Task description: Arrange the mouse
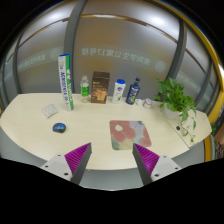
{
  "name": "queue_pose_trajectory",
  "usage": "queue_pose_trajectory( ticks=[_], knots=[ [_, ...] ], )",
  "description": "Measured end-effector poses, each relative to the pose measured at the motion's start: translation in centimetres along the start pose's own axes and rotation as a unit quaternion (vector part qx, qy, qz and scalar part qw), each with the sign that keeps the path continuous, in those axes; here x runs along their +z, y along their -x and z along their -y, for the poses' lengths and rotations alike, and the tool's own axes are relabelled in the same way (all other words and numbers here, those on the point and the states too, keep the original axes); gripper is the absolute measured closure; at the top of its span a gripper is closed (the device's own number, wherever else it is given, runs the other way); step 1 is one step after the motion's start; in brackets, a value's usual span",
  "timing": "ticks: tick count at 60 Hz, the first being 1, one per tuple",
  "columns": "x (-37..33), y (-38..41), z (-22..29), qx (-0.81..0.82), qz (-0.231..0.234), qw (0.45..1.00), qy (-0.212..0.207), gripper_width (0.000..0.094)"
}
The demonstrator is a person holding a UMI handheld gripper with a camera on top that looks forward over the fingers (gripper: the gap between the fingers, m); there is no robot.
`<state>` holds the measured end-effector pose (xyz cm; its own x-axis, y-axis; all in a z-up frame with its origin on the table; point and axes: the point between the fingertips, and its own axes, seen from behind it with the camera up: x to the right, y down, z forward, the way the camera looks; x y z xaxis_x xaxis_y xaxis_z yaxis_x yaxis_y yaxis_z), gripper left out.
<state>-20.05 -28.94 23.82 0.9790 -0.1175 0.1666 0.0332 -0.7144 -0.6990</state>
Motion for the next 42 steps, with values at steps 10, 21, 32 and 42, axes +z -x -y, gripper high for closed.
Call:
queue_pose_trajectory(
  ticks=[10, 21, 32, 42],
  knots=[
    [1.7, 1.0, -0.9, 0.005, -0.007, 1.000, 0.010, 0.0084],
    [3.7, 3.7, -3.8, 0.019, -0.017, 1.000, 0.013, 0.0084],
    [6.6, 10.3, -8.1, 0.023, -0.002, 1.000, 0.012, 0.0084],
    [11.5, 19.1, -9.1, 0.029, 0.040, 0.999, -0.005, 0.0082]
  ],
)
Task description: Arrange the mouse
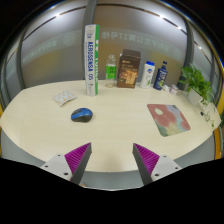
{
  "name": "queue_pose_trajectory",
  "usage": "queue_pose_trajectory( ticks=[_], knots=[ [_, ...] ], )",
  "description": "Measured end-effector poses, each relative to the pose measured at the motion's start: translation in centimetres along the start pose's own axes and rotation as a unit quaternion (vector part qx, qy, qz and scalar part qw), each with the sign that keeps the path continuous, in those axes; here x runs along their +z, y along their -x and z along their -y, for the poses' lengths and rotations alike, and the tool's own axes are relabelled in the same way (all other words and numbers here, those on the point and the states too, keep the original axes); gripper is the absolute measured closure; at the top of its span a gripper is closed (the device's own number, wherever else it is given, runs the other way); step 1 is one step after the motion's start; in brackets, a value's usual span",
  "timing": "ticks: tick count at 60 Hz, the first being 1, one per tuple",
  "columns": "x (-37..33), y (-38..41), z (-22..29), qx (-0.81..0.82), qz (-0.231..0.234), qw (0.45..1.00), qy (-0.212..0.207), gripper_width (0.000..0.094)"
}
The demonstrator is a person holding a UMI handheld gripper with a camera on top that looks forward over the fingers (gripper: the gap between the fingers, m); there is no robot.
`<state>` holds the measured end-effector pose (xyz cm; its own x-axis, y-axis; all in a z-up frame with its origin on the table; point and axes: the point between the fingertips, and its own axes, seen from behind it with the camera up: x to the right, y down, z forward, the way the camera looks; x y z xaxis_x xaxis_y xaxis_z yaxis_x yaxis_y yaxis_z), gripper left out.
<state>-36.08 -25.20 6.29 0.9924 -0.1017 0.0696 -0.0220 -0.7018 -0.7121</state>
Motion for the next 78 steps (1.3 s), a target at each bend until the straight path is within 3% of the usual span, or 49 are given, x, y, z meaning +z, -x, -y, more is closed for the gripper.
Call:
queue_pose_trajectory(
  ticks=[10, 24, 54, 61, 67, 78],
  knots=[
    [6.4, 5.9, 1.8, -0.031, 0.033, 0.999, -0.023, 0.0084],
    [13.7, 9.1, 4.1, -0.074, 0.053, 0.996, -0.022, 0.0083],
    [20.6, 10.8, 11.5, -0.104, 0.092, 0.990, -0.037, 0.0087],
    [21.9, 11.0, 11.7, -0.086, 0.103, 0.991, -0.027, 0.0187],
    [22.0, 11.7, 11.8, -0.073, 0.112, 0.991, -0.026, 0.0417],
    [21.1, 12.2, 11.5, -0.074, 0.109, 0.991, -0.019, 0.0553]
  ],
)
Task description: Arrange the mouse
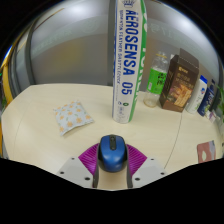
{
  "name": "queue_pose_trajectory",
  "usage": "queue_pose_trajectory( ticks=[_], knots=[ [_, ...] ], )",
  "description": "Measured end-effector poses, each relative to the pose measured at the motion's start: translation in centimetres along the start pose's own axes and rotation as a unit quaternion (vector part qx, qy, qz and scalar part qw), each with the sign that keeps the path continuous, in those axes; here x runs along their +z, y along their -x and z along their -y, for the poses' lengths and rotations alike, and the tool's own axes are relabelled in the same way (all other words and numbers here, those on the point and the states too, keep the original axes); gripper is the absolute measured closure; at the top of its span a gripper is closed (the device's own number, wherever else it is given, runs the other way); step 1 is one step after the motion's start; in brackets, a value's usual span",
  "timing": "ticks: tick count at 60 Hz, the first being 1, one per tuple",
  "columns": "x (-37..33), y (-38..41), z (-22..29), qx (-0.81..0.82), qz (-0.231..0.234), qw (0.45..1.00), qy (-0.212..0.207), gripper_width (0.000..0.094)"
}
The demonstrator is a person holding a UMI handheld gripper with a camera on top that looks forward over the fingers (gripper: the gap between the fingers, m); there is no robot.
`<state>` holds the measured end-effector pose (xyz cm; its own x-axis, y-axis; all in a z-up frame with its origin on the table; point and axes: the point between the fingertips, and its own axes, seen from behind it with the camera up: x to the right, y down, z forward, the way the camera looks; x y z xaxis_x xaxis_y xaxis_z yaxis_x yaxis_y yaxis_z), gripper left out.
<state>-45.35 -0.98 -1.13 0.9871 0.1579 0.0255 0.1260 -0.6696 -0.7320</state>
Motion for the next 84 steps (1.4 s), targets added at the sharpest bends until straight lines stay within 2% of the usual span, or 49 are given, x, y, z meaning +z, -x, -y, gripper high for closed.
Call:
queue_pose_trajectory(
  ticks=[7, 16, 25, 31, 37, 44, 48, 55, 62, 66, 68, 71, 72, 75, 78, 84],
  knots=[
    [-3.6, 0.4, 1.9, 0.001, 0.001, 1.000, -0.027, 0.0554],
    [-12.6, -2.9, 9.0, 0.046, -0.006, 0.992, -0.114, 0.0551],
    [-21.9, -12.9, 14.5, 0.072, -0.039, 0.978, -0.191, 0.0552],
    [-24.3, -21.9, 14.0, 0.080, -0.075, 0.974, -0.201, 0.0555],
    [-22.8, -31.2, 9.0, 0.088, -0.111, 0.976, -0.164, 0.0556],
    [-18.2, -38.4, 0.1, 0.101, -0.123, 0.983, -0.092, 0.0556],
    [-15.7, -40.6, -4.1, 0.101, -0.115, 0.987, -0.053, 0.0556],
    [-12.4, -41.6, -8.8, 0.094, -0.093, 0.991, -0.016, 0.0547],
    [-11.0, -41.2, -10.8, 0.097, -0.068, 0.993, 0.003, 0.0454],
    [-11.0, -41.2, -11.3, 0.097, -0.069, 0.993, 0.012, 0.0405],
    [-11.3, -41.3, -11.3, 0.094, -0.073, 0.993, 0.013, 0.0329],
    [-12.0, -41.0, -10.9, 0.089, -0.071, 0.993, 0.010, 0.0112],
    [-12.5, -40.8, -10.7, 0.088, -0.070, 0.994, 0.010, 0.0068],
    [-13.5, -40.5, -10.2, 0.083, -0.073, 0.994, 0.004, 0.0106],
    [-14.8, -40.2, -9.6, 0.080, -0.077, 0.994, -0.002, 0.0074],
    [-18.2, -39.2, -8.7, 0.073, -0.084, 0.994, -0.017, 0.0074]
  ],
)
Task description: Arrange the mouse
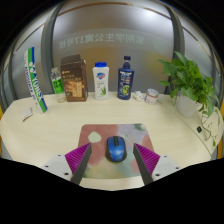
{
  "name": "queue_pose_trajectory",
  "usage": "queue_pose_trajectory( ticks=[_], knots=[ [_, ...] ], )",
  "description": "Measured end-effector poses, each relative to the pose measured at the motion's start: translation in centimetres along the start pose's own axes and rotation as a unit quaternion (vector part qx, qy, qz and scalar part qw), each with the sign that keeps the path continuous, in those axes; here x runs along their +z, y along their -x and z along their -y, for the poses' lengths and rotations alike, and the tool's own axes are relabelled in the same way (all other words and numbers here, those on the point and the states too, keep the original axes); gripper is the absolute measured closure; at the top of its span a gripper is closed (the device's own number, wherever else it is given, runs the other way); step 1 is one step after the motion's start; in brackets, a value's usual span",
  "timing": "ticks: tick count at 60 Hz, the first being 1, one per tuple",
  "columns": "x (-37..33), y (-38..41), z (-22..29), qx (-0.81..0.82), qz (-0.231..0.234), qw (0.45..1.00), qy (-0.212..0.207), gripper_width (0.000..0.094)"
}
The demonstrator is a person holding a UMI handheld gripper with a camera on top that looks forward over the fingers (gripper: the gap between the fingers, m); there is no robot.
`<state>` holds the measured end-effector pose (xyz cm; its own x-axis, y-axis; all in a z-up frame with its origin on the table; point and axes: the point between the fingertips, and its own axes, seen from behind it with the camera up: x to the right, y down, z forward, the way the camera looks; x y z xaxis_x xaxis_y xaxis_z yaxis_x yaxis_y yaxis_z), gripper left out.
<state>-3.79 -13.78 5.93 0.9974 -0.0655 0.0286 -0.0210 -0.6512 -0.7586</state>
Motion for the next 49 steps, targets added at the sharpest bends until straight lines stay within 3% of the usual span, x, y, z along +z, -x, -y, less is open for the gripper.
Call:
queue_pose_trajectory(
  ticks=[24, 49],
  knots=[
    [-17.5, 2.0, -1.1, -0.028, -0.042, 0.998, -0.049, 0.0083],
    [-23.5, 3.1, -3.0, -0.037, -0.050, 0.996, -0.062, 0.0084]
  ],
)
